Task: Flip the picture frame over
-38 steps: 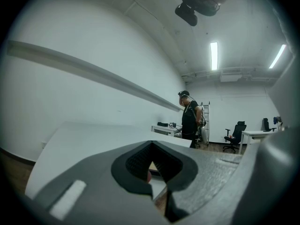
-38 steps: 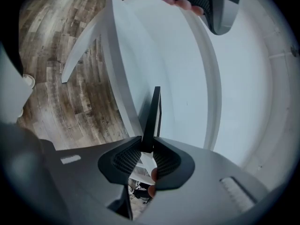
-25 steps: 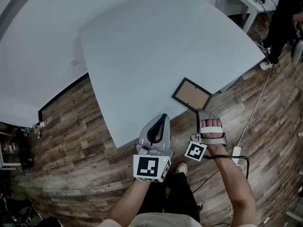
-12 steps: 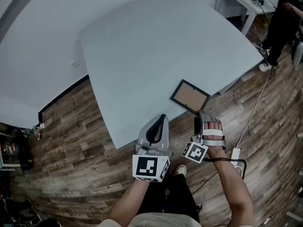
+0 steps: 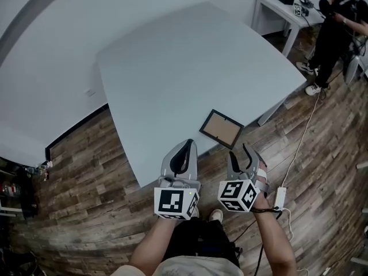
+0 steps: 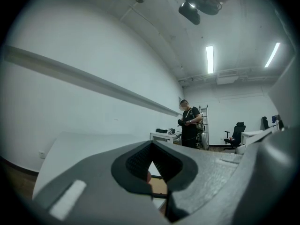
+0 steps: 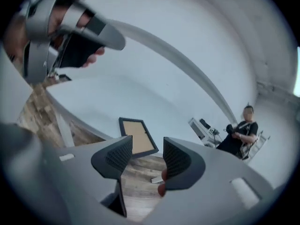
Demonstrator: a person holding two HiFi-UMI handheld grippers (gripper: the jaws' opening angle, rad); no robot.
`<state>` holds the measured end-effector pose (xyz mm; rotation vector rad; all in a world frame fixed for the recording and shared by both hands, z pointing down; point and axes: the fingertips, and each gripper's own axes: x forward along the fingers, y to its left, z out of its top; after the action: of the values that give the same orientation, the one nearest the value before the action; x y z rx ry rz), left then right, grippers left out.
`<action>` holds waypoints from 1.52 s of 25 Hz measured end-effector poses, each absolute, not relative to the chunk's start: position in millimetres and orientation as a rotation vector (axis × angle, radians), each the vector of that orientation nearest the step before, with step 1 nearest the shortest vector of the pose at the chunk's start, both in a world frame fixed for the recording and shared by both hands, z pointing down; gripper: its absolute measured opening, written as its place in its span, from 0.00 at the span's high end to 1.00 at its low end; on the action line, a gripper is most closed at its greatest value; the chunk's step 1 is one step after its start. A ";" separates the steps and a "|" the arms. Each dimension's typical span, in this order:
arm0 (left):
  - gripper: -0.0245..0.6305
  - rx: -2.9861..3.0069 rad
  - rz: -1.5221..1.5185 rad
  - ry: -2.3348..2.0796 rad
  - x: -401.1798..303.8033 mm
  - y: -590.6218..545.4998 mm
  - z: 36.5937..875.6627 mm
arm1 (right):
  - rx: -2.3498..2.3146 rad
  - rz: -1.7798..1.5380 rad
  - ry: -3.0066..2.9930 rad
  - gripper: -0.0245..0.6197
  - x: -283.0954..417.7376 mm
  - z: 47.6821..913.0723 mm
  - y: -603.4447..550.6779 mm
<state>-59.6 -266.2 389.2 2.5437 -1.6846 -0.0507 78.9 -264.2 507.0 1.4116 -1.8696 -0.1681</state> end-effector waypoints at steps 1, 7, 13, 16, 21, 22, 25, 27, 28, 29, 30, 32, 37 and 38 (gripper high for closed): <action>0.96 2.549 -0.058 -1.688 -60.1 -266.6 383.7 | 1.457 -0.117 -1.909 0.60 80.5 495.0 -262.7; 0.96 2.587 -0.069 -1.689 -57.5 -262.4 364.4 | 1.678 0.052 -2.119 0.70 93.0 430.5 -249.8; 0.96 2.615 -0.084 -1.669 -53.4 -257.1 344.3 | 1.900 0.132 -2.271 0.81 117.1 368.9 -240.0; 0.96 2.639 -0.077 -1.656 -51.3 -248.3 337.4 | 2.028 0.150 -2.271 0.91 131.8 352.0 -229.5; 0.96 2.649 -0.069 -1.634 -46.1 -236.9 334.1 | 2.079 0.249 -2.312 0.92 143.8 347.9 -216.0; 0.96 2.651 -0.066 -1.631 -46.3 -234.8 334.4 | 2.079 0.255 -2.318 0.92 143.8 348.0 -214.6; 0.96 2.651 -0.054 -1.630 -46.1 -229.4 335.8 | 2.067 0.233 -2.333 0.92 143.2 344.8 -211.7; 0.96 2.645 -0.047 -1.634 -47.2 -226.9 336.1 | 2.067 0.221 -2.339 0.92 143.5 341.0 -210.3; 0.96 2.643 -0.044 -1.637 -47.9 -226.4 335.9 | 2.070 0.218 -2.342 0.92 143.9 339.0 -210.1; 0.96 2.641 -0.042 -1.639 -48.6 -226.6 335.7 | 2.073 0.214 -2.344 0.92 144.3 337.0 -210.4; 0.96 2.640 -0.040 -1.642 -49.5 -226.8 335.9 | 2.073 0.210 -2.346 0.92 144.4 335.6 -211.0; 0.96 2.635 -0.028 -1.648 -52.5 -226.1 338.8 | 2.067 0.204 -2.347 0.92 143.1 334.8 -211.3; 0.96 2.621 -0.008 -1.664 -59.7 -225.6 345.7 | 2.056 0.191 -2.344 0.92 140.8 337.1 -211.8; 0.96 2.622 -0.005 -1.665 -59.9 -225.6 345.7 | 2.054 0.193 -2.343 0.92 140.5 337.9 -212.1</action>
<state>-59.9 -225.6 345.7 2.6223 -1.6650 -0.0050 140.5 -212.1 337.9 2.0543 -2.3432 0.1932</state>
